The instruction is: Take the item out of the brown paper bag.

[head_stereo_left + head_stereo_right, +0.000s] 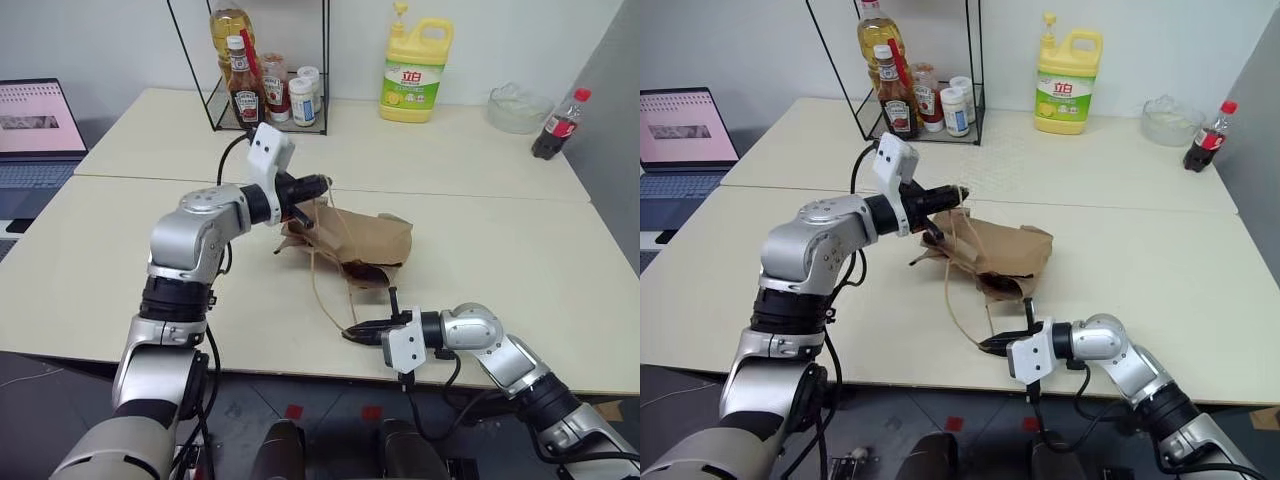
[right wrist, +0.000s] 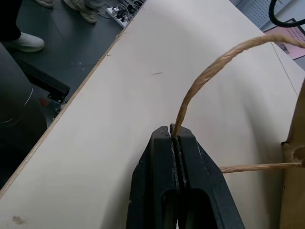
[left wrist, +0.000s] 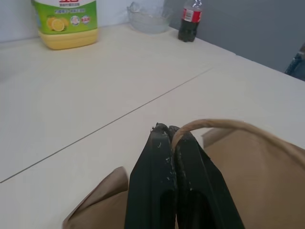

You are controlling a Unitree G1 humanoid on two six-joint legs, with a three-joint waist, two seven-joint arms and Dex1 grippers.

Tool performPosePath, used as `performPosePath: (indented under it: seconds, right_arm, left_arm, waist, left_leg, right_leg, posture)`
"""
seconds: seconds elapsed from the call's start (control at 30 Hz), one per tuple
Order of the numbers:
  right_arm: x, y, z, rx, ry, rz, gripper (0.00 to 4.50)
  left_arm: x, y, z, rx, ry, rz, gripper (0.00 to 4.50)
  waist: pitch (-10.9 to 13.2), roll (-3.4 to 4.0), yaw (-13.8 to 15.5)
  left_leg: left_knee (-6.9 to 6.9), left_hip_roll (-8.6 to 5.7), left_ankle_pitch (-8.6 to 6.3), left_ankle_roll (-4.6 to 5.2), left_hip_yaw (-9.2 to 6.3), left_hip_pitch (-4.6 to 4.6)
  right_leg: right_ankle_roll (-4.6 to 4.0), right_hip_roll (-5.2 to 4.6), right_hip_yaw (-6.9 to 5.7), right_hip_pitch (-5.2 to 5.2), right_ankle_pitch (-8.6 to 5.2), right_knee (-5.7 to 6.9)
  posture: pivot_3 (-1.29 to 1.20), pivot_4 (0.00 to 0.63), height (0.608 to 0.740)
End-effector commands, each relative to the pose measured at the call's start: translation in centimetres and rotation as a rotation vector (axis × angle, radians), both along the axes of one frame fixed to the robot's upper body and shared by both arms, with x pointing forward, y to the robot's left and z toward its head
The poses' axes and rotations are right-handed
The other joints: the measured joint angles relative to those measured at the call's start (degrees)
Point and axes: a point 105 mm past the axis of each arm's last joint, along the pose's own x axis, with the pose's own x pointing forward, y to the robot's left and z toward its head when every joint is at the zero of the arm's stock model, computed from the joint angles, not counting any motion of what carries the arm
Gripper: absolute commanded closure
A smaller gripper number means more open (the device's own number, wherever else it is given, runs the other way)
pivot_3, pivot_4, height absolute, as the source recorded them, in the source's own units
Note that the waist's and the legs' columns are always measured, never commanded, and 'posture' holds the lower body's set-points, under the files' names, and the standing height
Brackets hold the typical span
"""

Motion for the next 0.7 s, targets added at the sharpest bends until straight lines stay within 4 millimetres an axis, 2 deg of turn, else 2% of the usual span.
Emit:
performPosePath:
  seconds: [0.03,0.4,0.6,0.7]
  right_arm:
    - [-1.7,0.0,-1.6,-0.073,0.05,0.07,4.48]
    - [-1.7,-0.4,-1.9,-0.12,0.046,0.088,4.48]
    - [-0.9,-0.9,-1.4,-0.122,0.04,0.051,4.48]
    - [-0.6,-1.0,-0.5,-0.092,0.075,0.013,4.48]
  left_arm:
    - [0.5,1.0,4.3,-0.063,-0.109,0.055,4.5]
    - [1.4,1.1,7.0,-0.095,-0.14,0.086,4.5]
    - [1.1,0.8,7.0,-0.092,-0.141,0.071,4.5]
    - [1.0,0.8,6.5,-0.086,-0.133,0.064,4.5]
  waist:
    - [0.0,0.0,-0.01]
    - [0.02,-0.04,0.02]
    - [0.02,-0.04,0.03]
    - [0.02,-0.04,0.03]
  left_leg:
    - [0.0,0.0,0.0,0.0,0.0,0.0]
    - [-0.01,0.0,0.04,-0.08,0.0,0.05]
    - [0.0,0.0,0.05,-0.09,0.0,0.04]
    - [0.0,0.0,0.05,-0.09,-0.01,0.04]
  right_leg:
    - [0.0,0.0,0.01,0.0,0.0,0.0]
    - [0.0,-0.02,-0.04,0.08,0.0,-0.04]
    - [0.0,-0.02,-0.04,0.08,0.0,-0.04]
    - [0.0,-0.02,-0.04,0.09,0.0,-0.04]
  posture:
    - [0.0,0.15,0.74]
    - [0.0,0.15,0.74]
    - [0.0,0.15,0.74]
    - [0.0,0.15,0.74]
